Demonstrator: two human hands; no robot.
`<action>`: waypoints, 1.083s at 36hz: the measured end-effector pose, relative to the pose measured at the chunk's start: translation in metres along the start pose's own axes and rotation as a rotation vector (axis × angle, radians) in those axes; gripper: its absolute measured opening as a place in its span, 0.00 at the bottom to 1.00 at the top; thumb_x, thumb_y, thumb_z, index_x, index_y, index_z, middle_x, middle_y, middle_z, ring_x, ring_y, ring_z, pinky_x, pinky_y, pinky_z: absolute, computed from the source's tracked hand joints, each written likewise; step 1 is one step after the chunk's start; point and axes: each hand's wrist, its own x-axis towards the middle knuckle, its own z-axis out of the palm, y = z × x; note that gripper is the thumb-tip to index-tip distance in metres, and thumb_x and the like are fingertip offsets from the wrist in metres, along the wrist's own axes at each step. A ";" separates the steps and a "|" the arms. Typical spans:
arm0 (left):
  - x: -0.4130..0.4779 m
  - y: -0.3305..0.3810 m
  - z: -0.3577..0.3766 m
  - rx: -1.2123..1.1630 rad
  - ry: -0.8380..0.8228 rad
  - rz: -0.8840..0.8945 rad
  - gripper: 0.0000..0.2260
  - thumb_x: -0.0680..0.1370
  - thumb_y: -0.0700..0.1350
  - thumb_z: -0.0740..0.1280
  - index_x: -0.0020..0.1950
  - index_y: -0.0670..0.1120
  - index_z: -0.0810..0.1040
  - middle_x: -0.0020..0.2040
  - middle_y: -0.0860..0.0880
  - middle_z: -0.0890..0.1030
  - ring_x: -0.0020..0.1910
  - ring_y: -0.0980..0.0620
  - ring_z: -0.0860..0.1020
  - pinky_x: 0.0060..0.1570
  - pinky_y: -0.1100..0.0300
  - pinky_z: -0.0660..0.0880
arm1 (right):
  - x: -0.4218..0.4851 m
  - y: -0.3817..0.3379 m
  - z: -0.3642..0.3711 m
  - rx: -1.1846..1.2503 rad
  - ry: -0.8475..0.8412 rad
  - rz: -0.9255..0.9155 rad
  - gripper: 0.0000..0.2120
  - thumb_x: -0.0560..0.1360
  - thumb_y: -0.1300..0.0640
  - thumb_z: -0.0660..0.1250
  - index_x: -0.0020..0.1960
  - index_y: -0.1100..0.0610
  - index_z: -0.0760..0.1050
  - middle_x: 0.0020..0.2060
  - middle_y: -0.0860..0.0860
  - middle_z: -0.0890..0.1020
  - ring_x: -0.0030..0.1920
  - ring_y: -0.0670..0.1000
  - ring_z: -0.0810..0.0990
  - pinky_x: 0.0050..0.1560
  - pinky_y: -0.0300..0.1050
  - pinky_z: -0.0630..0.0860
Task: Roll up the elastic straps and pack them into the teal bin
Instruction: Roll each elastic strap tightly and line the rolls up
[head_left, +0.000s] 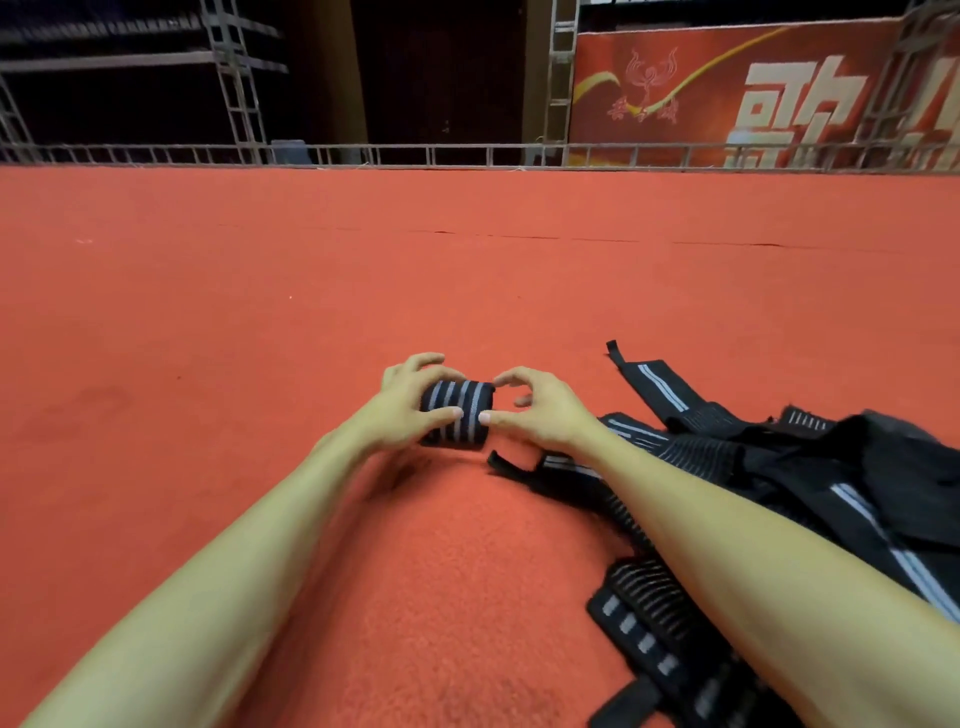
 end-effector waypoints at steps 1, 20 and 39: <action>-0.002 0.009 -0.001 0.023 0.010 0.021 0.17 0.78 0.48 0.70 0.67 0.54 0.75 0.74 0.48 0.64 0.74 0.43 0.57 0.73 0.51 0.54 | -0.009 0.000 -0.010 -0.037 -0.011 -0.007 0.24 0.70 0.47 0.77 0.63 0.52 0.76 0.61 0.49 0.79 0.59 0.51 0.79 0.59 0.46 0.76; -0.094 0.193 0.082 0.065 -0.437 0.135 0.12 0.79 0.48 0.69 0.59 0.45 0.79 0.51 0.49 0.79 0.45 0.53 0.75 0.45 0.63 0.69 | -0.232 0.018 -0.179 -0.574 -0.079 -0.077 0.15 0.72 0.47 0.75 0.52 0.56 0.81 0.43 0.47 0.77 0.45 0.48 0.75 0.48 0.41 0.72; -0.056 0.214 0.099 0.152 -0.224 -0.084 0.10 0.80 0.47 0.67 0.57 0.44 0.79 0.55 0.43 0.81 0.56 0.45 0.77 0.53 0.57 0.71 | -0.261 0.043 -0.176 -0.433 0.034 0.060 0.15 0.74 0.49 0.73 0.56 0.56 0.80 0.48 0.49 0.82 0.47 0.47 0.76 0.47 0.38 0.69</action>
